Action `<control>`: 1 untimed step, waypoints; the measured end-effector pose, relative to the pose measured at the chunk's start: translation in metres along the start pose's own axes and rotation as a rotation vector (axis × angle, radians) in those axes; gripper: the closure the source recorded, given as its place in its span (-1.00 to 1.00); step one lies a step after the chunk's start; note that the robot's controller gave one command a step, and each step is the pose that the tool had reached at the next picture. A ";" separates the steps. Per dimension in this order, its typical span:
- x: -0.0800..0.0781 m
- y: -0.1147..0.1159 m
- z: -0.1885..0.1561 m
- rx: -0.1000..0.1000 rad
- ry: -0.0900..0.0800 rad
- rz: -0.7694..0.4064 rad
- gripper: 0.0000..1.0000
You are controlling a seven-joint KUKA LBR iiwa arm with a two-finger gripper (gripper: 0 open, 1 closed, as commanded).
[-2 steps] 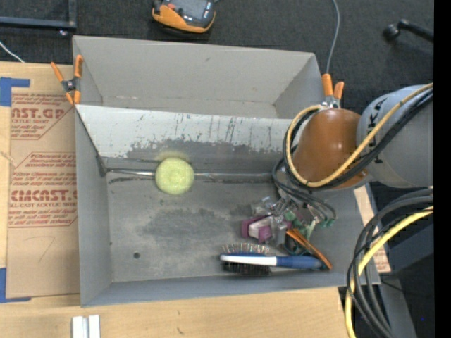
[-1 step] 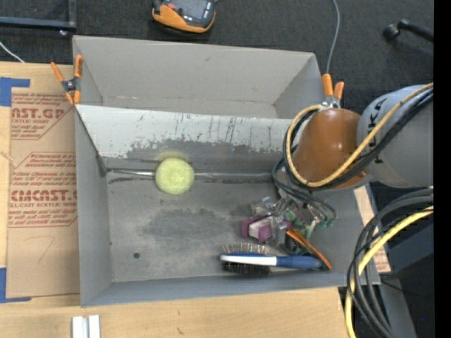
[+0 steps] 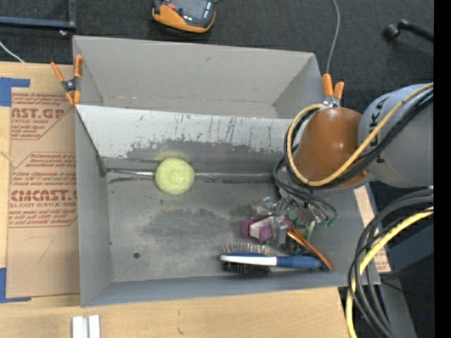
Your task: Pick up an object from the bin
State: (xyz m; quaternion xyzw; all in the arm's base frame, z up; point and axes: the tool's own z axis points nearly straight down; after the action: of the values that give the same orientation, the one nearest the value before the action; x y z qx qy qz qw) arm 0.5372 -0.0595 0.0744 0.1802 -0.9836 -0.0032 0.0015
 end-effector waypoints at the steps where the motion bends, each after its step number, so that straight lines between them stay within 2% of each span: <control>1: 0.001 0.001 -0.011 -0.002 0.004 0.000 1.00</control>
Offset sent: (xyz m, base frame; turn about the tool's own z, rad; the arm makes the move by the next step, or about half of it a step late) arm 0.0000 0.0001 0.0235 0.0000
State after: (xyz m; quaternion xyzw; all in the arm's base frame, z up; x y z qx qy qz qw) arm 0.5360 -0.0593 0.0850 0.1799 -0.9837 -0.0038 0.0037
